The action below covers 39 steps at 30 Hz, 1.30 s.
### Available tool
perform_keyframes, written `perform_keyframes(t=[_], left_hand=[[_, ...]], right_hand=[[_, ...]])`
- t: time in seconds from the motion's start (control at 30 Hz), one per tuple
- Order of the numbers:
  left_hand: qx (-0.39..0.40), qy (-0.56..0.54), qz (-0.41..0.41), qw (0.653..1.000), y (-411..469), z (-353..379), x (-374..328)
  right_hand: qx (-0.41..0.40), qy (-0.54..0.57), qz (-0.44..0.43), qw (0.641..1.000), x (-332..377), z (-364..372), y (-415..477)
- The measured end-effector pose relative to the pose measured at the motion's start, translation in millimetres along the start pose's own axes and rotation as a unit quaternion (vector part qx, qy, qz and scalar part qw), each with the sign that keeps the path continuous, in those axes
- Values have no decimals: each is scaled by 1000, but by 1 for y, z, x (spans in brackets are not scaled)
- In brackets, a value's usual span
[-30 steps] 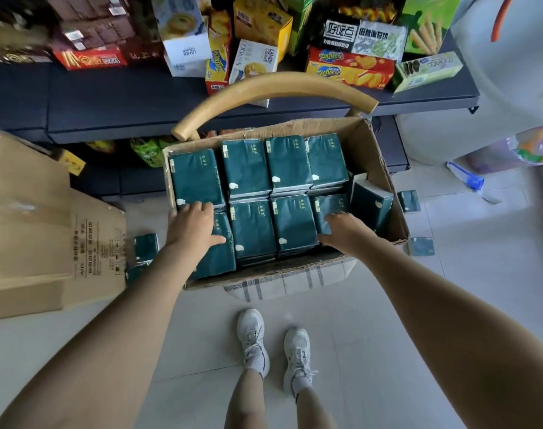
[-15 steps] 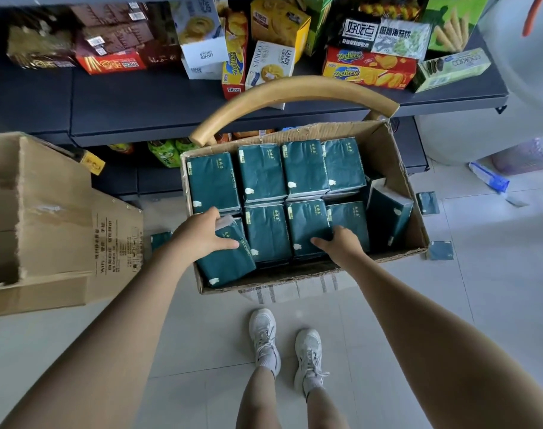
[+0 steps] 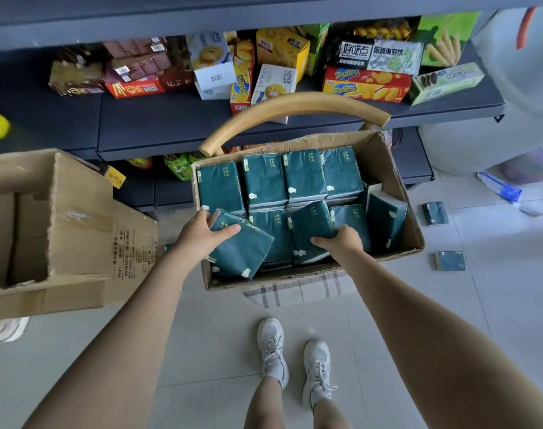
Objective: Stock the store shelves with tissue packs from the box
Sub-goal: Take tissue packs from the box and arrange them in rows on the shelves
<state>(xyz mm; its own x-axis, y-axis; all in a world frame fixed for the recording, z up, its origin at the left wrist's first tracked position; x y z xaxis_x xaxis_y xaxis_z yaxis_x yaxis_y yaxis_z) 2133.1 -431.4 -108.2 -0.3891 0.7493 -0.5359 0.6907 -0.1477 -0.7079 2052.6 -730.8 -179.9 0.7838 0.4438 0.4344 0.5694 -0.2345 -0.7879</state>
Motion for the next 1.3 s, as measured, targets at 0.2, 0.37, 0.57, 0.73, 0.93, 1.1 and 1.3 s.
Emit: perform_keyframes(t=[0.2, 0.37, 0.57, 0.73, 0.93, 1.1, 1.3], left_hand=[[-52, -88, 38, 994, -53, -18, -42], [-141, -143, 109, 974, -126, -54, -94], [-258, -184, 217, 923, -229, -116, -157], [-290, -202, 292, 889, -295, -164, -195], [-341, -181, 346, 855, -342, -232, -236], [-345, -173, 384, 839, -339, -305, -261], [-354, -150, 420, 822, -316, -404, -293]], right_hand=[[-10, 24, -106, 994, 48, -58, -60], [-32, 7, -199, 980, 99, -116, -128], [-67, 8, -312, 948, 173, -179, -224], [-112, 7, -391, 914, 239, -225, -296], [-136, 7, -449, 883, 321, -252, -352], [-168, 12, -490, 855, 401, -271, -372], [-203, 12, -504, 840, 511, -281, -363]])
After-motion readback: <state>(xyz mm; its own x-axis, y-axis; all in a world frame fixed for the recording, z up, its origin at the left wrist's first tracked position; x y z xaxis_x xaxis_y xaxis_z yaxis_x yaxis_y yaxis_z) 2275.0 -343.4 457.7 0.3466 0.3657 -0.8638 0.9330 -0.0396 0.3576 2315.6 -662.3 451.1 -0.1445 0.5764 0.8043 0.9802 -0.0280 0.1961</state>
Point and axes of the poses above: each hand's wrist, its own y-axis towards the middle knuckle, its own z-axis out of the palm, x = y × z, the point moved 10 cm from there along y, towards the middle knuckle, and after that the axes turned 12 degrees about x, right-handed, at the moved point
